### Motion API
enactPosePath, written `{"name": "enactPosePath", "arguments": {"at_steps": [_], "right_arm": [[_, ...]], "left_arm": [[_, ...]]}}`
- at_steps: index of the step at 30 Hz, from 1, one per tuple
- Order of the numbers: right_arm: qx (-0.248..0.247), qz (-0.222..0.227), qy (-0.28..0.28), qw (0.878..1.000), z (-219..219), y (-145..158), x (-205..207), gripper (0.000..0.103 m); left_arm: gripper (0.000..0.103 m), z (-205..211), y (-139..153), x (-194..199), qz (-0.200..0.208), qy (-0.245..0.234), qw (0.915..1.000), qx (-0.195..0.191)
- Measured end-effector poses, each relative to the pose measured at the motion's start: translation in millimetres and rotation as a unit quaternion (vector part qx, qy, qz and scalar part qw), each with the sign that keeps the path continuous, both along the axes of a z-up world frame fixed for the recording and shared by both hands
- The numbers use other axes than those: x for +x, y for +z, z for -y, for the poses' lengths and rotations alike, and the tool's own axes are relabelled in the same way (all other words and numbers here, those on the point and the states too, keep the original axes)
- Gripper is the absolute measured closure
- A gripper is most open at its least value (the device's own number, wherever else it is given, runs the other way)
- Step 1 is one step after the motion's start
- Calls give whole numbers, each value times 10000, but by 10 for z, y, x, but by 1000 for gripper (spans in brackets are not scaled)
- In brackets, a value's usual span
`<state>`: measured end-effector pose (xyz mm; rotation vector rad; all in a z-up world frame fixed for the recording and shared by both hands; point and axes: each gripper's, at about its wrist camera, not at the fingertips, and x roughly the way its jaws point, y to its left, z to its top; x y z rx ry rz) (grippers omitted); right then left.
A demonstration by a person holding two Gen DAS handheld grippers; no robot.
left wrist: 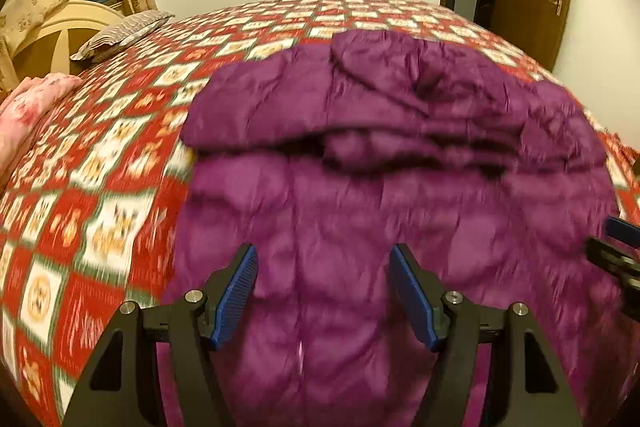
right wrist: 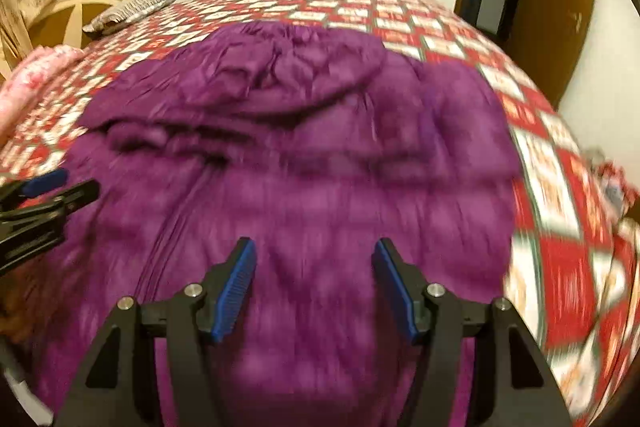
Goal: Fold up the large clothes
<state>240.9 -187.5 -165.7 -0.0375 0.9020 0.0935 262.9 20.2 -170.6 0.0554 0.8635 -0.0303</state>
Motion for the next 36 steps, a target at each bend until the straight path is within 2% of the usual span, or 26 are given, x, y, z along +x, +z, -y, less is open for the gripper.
{"name": "enactPosePath", "arguments": {"at_steps": [3,9,16,18,21,23,27,30,33,36], "right_arm": [[141,-71,-128,9998,80,-41,-354,37],[169,-108,-307,9993,173,-104,-858,37],[395,108,-635,9971,362,40,-1270,35],[461,247,-730,9960,431,116,-1410,22],[509,436,-827,9943,509,185,-1642,16],[535,448,-887,9936,573,171,-1775,16],[643,199,-902,9936,646,40,-1917,16],[755,136,-847,9935,662,-43,-1974,16],[844,30,-816,9931,655,-139,-1951,16],[953,-198,-717,9927,596,-265,-1912,16]], "left_arm": [[34,20,-104,-115,-1,41,10000,58],[34,92,-90,-266,72,-14,9993,360],[33,32,-56,-559,107,-1,9993,353],[33,-61,13,-700,122,-129,9998,69],[33,-336,156,-992,317,-180,9979,-534],[30,-495,222,-1193,520,-216,9962,-670],[26,-821,271,-1590,867,-41,9934,-748],[23,-1122,194,-1830,962,202,9868,-1284],[22,-1311,28,-1927,779,458,9797,-1787],[22,-1310,-121,-1950,550,631,9799,-1808]]}}
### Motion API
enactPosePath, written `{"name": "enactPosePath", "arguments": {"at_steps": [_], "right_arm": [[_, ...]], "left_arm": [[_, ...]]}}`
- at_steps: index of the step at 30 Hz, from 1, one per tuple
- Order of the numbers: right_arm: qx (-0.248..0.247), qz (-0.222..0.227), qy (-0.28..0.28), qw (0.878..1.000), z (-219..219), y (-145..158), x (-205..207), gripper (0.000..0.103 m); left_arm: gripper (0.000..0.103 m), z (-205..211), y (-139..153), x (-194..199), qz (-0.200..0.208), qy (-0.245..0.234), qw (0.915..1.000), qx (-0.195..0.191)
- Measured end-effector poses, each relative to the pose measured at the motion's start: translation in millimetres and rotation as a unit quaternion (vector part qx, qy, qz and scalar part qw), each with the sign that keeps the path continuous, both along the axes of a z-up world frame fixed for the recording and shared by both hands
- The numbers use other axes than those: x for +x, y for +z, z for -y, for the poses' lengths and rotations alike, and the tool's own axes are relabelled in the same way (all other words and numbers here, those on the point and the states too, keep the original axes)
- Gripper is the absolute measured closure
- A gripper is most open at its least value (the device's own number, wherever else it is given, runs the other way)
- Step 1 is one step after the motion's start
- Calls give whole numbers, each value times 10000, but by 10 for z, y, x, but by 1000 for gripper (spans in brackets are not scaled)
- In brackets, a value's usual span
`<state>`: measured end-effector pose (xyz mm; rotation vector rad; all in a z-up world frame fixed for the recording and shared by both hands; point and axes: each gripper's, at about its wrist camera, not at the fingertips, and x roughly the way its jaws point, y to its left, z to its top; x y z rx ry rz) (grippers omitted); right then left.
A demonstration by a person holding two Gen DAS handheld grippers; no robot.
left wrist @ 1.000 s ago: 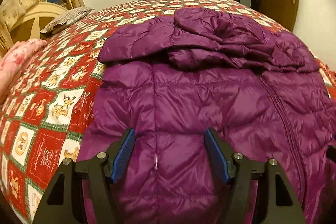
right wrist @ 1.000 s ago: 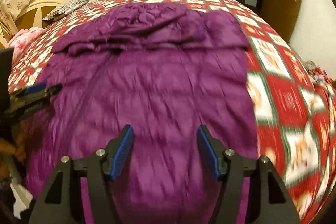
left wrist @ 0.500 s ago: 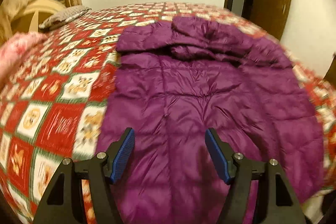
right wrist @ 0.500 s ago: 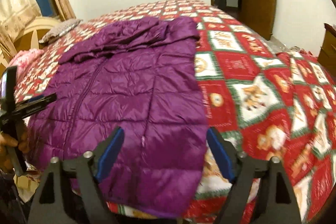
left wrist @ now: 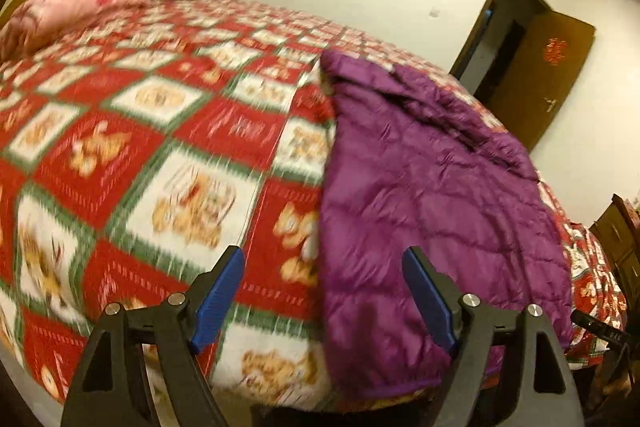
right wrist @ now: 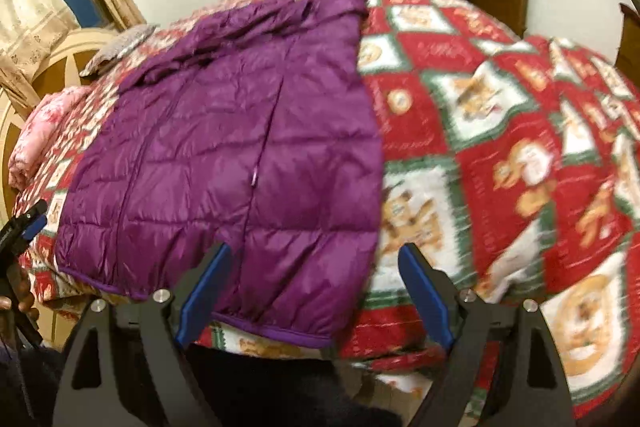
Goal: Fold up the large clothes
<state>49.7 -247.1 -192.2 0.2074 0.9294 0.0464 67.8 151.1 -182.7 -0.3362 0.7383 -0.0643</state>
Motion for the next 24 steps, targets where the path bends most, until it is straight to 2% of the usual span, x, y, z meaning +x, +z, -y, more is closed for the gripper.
{"name": "enactPosePath", "arguments": {"at_steps": [5,8,10,11,13,15,16,17,18,20,22,24], "right_arm": [[110,-331,315,9989,-158,-199,-1,17],[155,-395,391,9983,-201,-272,-6,19],[247,-359,420,9982,-191,-286,8,19],[256,-365,424,9981,-186,-285,16,23],[237,-332,547,9977,-200,-258,10,37],[182,-292,740,9967,-247,-218,-3,64],[211,-271,839,9959,-262,-197,-6,71],[233,-259,865,9956,-274,-195,-6,79],[249,-228,872,9956,-273,-187,-7,83],[305,-174,927,9951,-265,-187,-21,87],[383,-84,963,9946,-251,-141,-45,89],[545,92,1003,9934,-229,-37,-81,91]], "left_arm": [[22,146,-199,9,-395,-451,9982,53],[22,194,-225,0,-305,-583,9975,239],[22,210,-214,-2,-317,-762,9965,147],[22,212,-206,-9,-302,-945,9950,-59],[22,226,-193,-43,-308,-1296,9896,-542],[24,288,-184,-44,-301,-1444,9872,-613],[33,340,-187,-43,-290,-1513,9871,-437],[47,362,-194,-31,-312,-1527,9873,-311],[54,381,-206,-14,-352,-1516,9877,-180],[85,362,-230,-13,-379,-1513,9876,-163],[92,341,-159,-50,-188,-1585,9867,-302],[94,347,-49,-102,63,-1640,9862,-200]]}}
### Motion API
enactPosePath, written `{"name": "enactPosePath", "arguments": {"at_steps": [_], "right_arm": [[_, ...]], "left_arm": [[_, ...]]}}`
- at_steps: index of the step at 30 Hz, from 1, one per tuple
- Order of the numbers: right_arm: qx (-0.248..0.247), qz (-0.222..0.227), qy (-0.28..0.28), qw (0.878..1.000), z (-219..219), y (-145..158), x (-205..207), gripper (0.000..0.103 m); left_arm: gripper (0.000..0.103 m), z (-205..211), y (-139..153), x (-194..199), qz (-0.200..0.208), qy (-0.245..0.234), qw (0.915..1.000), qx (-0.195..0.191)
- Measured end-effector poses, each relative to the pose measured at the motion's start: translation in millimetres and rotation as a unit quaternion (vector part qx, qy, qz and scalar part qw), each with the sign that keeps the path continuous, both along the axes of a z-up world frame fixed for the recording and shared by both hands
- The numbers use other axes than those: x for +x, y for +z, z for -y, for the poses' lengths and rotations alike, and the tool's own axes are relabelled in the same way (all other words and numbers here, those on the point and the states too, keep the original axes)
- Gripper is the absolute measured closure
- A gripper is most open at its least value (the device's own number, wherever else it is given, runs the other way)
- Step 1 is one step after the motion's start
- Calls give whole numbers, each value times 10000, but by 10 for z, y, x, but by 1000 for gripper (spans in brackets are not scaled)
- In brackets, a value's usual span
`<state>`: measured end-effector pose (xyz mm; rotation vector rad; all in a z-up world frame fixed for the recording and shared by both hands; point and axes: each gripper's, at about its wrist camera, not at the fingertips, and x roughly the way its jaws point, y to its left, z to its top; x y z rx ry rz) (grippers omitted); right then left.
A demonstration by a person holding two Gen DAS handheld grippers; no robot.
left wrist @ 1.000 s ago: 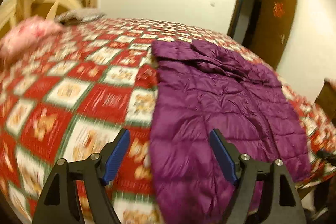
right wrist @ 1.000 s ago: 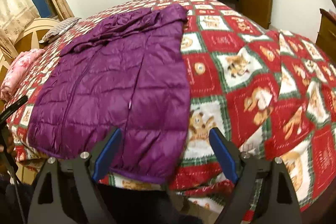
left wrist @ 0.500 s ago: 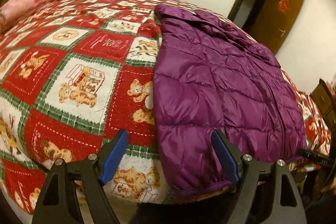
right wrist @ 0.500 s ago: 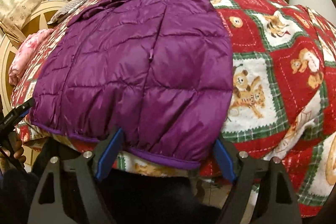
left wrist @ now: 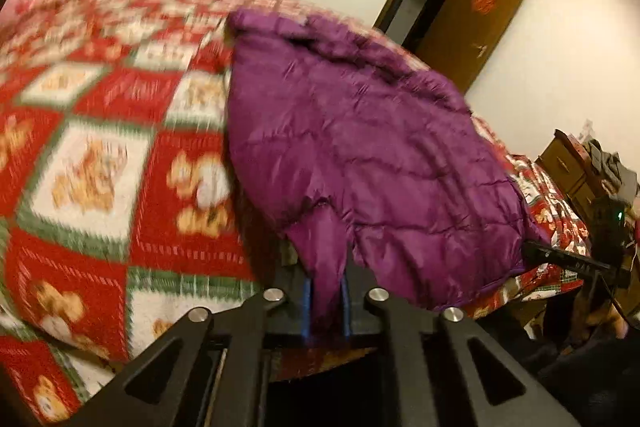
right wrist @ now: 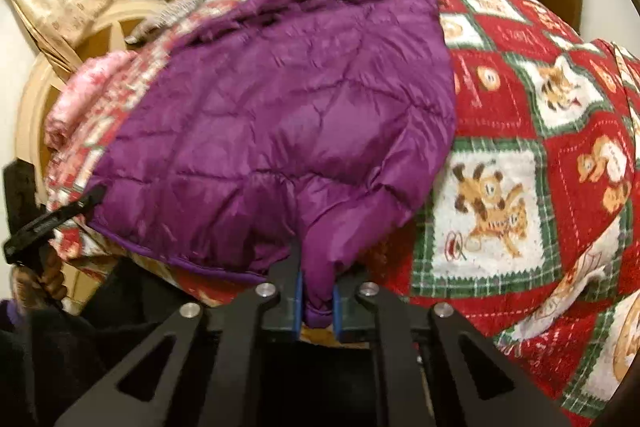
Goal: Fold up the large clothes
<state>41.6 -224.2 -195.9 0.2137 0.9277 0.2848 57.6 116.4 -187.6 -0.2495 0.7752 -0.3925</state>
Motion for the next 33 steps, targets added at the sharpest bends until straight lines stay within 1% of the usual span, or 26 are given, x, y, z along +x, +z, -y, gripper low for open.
{"name": "enactPosePath", "arguments": {"at_steps": [2,3,6,7,9,13,16,20,23,26,27,29,31,33], "right_arm": [[153,198,15,9997,28,125,-52,91],[218,311,31,9993,33,192,-76,92],[366,760,123,9964,31,460,-144,92],[376,876,149,9953,24,541,-173,92],[454,1066,200,9931,27,668,-191,93],[742,1341,254,9879,83,869,-308,93],[813,1491,346,9849,131,991,-423,93],[816,1738,447,9804,177,1234,-627,93],[849,1996,421,9753,220,1454,-733,93],[1070,2298,413,9665,344,1697,-668,93],[1126,2373,406,9640,375,1768,-610,93],[1213,2499,370,9599,450,1918,-415,93],[1137,2596,279,9586,500,2036,-160,93],[1146,2561,192,9596,570,2111,191,93]], "left_arm": [[96,30,125,-18,231,-35,9997,26],[97,36,192,-21,339,-38,9994,-20],[98,26,396,-52,634,-90,9975,-294],[99,20,496,-86,794,-151,9959,-401],[99,10,611,-127,996,-229,9937,-468],[99,-54,840,-282,1374,-430,9869,-725],[99,-95,994,-404,1586,-632,9811,-916],[99,-144,1229,-562,1874,-871,9732,-1010],[99,-229,1453,-584,2079,-853,9685,-1072],[99,-311,1668,-438,2239,-743,9654,-1108],[98,-329,1745,-332,2253,-697,9655,-1103],[98,-352,1877,-47,2216,-527,9684,-1013],[97,-352,1949,331,2044,-391,9731,-986],[96,-284,1953,696,1862,-191,9793,-764]]}}
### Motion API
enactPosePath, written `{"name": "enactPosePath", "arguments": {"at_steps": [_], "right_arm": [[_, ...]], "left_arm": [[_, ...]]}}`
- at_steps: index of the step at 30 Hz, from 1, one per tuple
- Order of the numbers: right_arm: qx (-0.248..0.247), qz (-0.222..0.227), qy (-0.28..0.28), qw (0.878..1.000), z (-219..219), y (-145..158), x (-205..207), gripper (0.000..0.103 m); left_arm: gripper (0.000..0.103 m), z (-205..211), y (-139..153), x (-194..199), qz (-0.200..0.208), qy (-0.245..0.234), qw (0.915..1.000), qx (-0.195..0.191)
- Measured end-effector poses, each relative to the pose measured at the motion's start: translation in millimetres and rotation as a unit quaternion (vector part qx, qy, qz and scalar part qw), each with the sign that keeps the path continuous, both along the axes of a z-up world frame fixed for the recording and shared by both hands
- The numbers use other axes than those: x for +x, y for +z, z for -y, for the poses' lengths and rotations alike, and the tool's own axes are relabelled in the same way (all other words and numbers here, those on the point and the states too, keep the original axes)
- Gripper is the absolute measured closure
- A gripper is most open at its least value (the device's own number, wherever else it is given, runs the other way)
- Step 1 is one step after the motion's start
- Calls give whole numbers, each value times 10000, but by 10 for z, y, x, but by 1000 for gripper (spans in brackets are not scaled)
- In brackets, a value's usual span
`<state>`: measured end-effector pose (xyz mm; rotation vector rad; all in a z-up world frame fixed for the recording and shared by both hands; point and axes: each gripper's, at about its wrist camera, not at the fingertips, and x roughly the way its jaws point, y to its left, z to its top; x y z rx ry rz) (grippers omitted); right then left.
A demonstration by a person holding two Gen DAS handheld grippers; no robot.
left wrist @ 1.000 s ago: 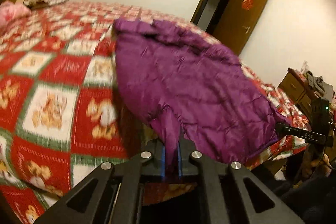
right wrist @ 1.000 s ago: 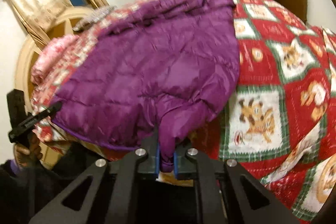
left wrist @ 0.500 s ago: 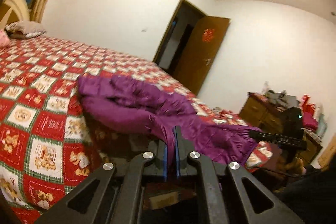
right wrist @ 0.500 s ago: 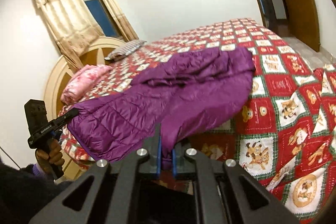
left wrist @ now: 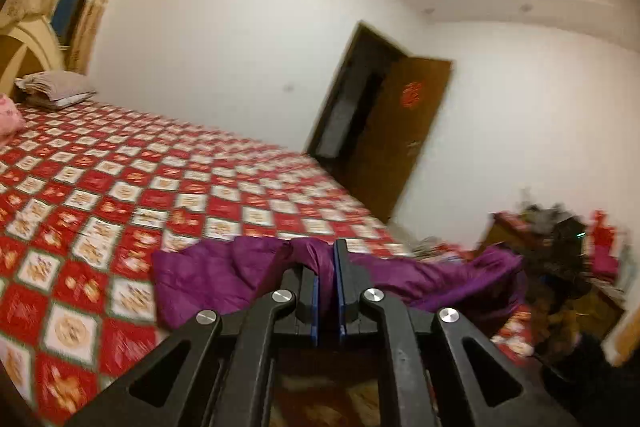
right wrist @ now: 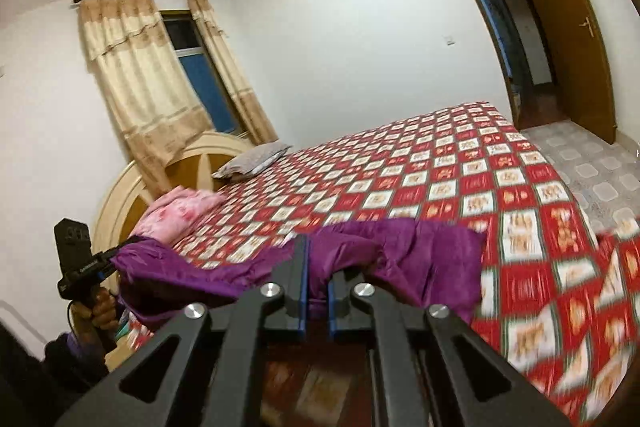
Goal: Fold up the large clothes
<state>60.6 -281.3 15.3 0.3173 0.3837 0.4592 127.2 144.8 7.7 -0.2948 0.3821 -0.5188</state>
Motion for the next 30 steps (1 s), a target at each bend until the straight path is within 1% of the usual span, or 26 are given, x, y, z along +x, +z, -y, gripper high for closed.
{"name": "enactPosePath", "arguments": {"at_steps": [2,3,5,7,10,11,13,15,16,17,19,21,22,24,26,28,30], "right_arm": [[62,-190,-132,9997,62,-7,426,93],[77,-300,-219,9993,77,-36,643,93],[54,-494,-352,9981,92,-132,1017,93],[-155,-657,-517,9964,46,-246,1380,93],[-421,-903,-709,9925,8,-471,1817,93],[-450,-980,-768,9912,17,-554,1916,93],[-506,-1207,-938,9870,33,-775,2182,93],[-569,-1415,-1033,9829,47,-969,2410,93],[-623,-1524,-1083,9804,46,-1068,2517,93],[-671,-1613,-1136,9781,38,-1150,2605,90],[-737,-1791,-1298,9724,34,-1317,2772,89],[-794,-1947,-1378,9679,29,-1453,2903,83],[-813,-2020,-1397,9660,31,-1513,2967,82],[-835,-2168,-1415,9623,38,-1663,3080,78],[-793,-2357,-1392,9585,59,-1817,3169,78],[-533,-2440,-1312,9594,111,-1914,3220,78],[-345,-2418,-1306,9609,161,-1942,3235,78]], "left_arm": [[96,102,-54,421,-309,196,9993,104],[96,156,-118,679,-491,322,9982,130],[96,242,-249,1047,-726,530,9957,234],[96,322,-390,1336,-926,706,9924,399],[96,403,-693,1783,-1285,995,9846,643],[96,399,-749,1865,-1379,1054,9824,686],[96,420,-981,2131,-1667,1203,9753,805],[96,437,-1125,2305,-1978,1287,9682,826],[96,446,-1274,2460,-2284,1353,9603,856],[96,468,-1347,2548,-2476,1378,9549,885],[95,488,-1590,2798,-2992,1366,9403,877],[95,507,-1718,2912,-3202,1341,9347,769],[95,510,-1772,2959,-3247,1350,9337,677],[95,566,-1800,3007,-3165,1315,9365,746],[95,643,-1838,3036,-2981,1297,9408,958],[95,735,-1854,2996,-2684,1422,9452,1200],[95,833,-1859,2971,-2454,1579,9444,1515]]}}
